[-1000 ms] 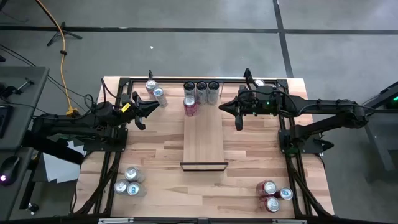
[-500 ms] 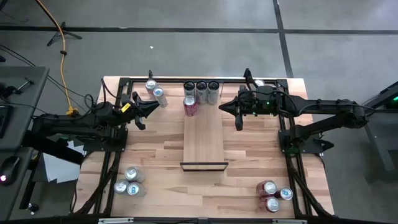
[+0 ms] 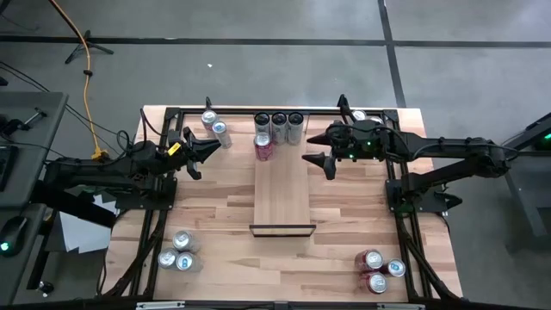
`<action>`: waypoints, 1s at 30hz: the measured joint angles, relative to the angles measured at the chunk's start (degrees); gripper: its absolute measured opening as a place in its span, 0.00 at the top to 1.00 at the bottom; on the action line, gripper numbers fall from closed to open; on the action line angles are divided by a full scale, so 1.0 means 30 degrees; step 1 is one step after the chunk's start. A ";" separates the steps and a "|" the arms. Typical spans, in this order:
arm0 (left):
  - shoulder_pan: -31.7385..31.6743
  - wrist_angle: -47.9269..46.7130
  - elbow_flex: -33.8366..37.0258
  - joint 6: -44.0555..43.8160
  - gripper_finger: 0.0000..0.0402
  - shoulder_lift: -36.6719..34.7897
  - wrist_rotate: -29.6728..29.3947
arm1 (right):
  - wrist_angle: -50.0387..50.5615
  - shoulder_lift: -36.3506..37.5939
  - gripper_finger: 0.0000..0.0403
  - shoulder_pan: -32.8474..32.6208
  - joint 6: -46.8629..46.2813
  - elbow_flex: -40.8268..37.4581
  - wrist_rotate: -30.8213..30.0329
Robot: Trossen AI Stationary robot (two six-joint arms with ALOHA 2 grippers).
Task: Place canned beverage on shelf
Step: Put the top red-white soda can on the shelf aligned with the other red-white soda can
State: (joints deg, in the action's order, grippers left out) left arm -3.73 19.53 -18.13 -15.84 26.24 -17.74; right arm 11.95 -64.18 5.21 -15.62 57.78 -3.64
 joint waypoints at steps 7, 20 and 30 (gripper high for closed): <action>0.0003 -0.0124 0.0000 -0.0003 0.99 0.0000 -0.0005 | 0.0139 0.0000 0.10 0.0051 -0.0684 0.0000 -0.0153; 0.0007 -0.1086 0.0000 0.0272 0.99 0.0000 0.2367 | -0.0001 0.0000 0.09 0.0051 -0.0984 0.0000 -0.0175; 0.0007 -0.3102 0.0000 0.0349 1.00 -0.0006 0.2734 | 0.4788 -0.0092 0.09 -0.0773 -0.6121 0.1521 0.3134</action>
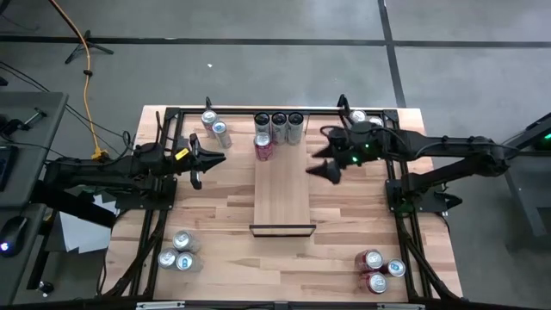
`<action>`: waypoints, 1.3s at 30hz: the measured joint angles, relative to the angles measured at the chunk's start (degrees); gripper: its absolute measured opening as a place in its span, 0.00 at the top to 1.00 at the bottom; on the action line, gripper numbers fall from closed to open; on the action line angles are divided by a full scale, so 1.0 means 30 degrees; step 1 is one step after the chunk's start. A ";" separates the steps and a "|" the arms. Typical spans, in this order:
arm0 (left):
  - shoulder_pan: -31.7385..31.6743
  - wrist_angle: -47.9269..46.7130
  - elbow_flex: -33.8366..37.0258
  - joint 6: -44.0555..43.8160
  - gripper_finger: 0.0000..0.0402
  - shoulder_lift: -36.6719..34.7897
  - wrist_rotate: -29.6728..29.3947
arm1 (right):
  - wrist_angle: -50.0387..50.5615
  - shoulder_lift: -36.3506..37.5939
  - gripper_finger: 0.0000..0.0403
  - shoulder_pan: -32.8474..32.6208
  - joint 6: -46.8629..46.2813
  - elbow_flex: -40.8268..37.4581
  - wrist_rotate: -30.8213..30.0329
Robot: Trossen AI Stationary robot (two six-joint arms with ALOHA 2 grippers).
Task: Place canned beverage on shelf
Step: Put the top red-white soda can on the shelf aligned with the other red-white soda can
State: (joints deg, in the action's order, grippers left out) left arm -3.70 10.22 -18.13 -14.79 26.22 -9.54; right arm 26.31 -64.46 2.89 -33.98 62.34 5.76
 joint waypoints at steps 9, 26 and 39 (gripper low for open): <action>-0.0007 -0.0017 0.0000 -0.0411 1.00 0.0005 0.0000 | 1.3951 -0.1695 0.09 -0.6514 -1.0463 0.3641 0.0910; -0.0007 0.0020 0.0000 -0.0864 1.00 0.0006 0.0000 | 1.2560 -0.5242 0.10 -1.4449 -2.6484 0.0774 0.4025; -0.0007 0.0022 0.0000 -0.0861 1.00 0.0000 0.0000 | 1.1411 -0.7684 0.10 -1.4614 -2.2889 0.0766 0.5615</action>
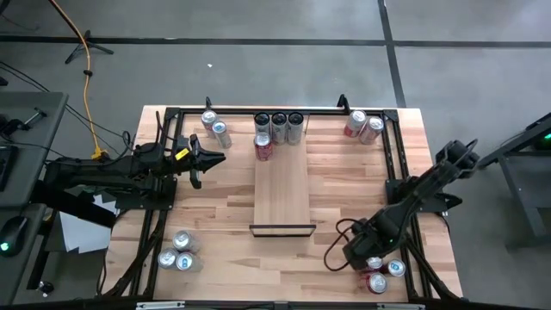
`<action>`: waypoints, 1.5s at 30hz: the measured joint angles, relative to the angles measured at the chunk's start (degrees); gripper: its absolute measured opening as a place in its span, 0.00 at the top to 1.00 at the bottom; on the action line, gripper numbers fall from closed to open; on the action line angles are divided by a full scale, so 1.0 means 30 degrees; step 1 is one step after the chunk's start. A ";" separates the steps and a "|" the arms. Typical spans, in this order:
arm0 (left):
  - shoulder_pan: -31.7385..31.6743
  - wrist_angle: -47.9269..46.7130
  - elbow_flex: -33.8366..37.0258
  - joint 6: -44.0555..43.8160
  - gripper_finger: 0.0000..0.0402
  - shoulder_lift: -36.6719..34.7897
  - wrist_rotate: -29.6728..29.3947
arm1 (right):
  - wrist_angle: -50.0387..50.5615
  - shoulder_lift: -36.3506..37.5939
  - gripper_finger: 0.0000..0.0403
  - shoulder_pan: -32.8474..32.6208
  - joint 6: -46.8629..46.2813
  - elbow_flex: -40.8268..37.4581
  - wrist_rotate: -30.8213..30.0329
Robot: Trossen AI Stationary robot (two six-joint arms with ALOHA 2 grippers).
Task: Place canned beverage on shelf
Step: Put the top red-white soda can on the shelf aligned with the other red-white soda can
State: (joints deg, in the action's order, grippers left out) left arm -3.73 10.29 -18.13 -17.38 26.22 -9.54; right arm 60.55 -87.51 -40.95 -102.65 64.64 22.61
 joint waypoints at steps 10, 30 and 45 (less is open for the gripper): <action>0.0000 0.0007 0.0000 0.0331 1.00 0.0006 -0.0007 | 0.0034 -0.0114 0.10 0.0049 0.9797 0.0000 -0.0527; 0.0000 0.0032 0.0000 0.0324 1.00 0.0001 -0.0583 | 0.0411 -0.0100 0.10 -0.0539 1.7937 0.0000 -0.2743; 0.0007 0.0027 0.0000 0.0317 1.00 -0.0002 -0.1239 | 0.2138 -0.0078 0.30 0.0137 1.8110 0.0022 -0.4265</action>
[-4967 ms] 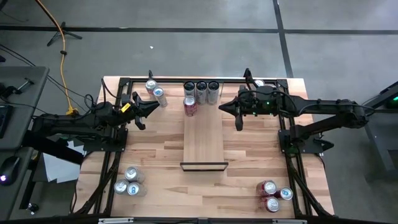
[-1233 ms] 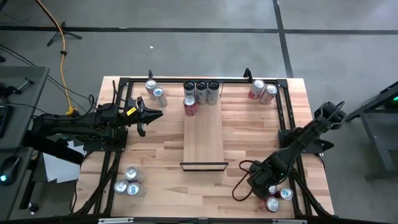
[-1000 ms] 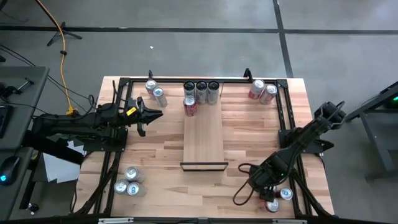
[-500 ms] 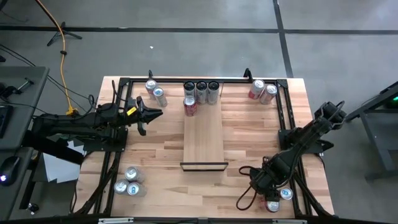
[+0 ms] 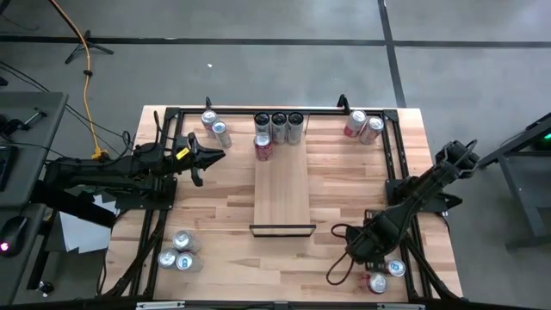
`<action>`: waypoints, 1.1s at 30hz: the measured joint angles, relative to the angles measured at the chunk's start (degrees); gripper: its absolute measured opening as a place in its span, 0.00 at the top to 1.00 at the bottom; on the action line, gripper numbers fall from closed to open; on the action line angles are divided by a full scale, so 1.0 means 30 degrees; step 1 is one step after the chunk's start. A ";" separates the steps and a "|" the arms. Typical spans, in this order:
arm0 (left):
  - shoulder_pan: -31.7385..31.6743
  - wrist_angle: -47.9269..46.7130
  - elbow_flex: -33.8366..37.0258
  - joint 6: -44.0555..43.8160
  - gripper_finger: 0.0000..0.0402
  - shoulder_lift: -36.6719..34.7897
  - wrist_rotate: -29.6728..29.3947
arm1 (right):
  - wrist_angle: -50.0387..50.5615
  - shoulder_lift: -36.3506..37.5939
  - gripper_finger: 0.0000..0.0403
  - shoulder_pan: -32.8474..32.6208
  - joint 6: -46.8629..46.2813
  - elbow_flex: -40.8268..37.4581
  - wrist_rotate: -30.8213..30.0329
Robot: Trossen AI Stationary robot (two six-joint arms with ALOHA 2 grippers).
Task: Place canned beverage on shelf
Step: Put the top red-white soda can on the shelf aligned with the other red-white soda can
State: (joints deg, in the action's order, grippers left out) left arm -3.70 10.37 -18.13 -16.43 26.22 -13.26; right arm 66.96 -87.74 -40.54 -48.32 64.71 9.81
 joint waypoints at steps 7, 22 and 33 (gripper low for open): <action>-0.0003 -0.0007 0.0000 0.0007 1.00 0.0003 0.0003 | 0.0029 0.0033 0.30 0.2759 -0.6989 0.0026 -0.0211; 0.0000 -0.0028 0.0000 0.0015 1.00 0.0006 0.0006 | -0.0724 0.0416 0.28 0.8460 -1.1865 -0.0028 -0.3256; -0.0007 -0.0022 0.0000 0.0007 1.00 0.0007 0.0007 | -0.1122 0.0743 0.27 1.2078 -0.8718 -0.0080 -0.3773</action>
State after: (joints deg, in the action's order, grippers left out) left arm -3.73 10.31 -18.13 -16.40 26.24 -13.23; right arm 63.59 -85.52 -4.31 -74.47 64.47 -1.51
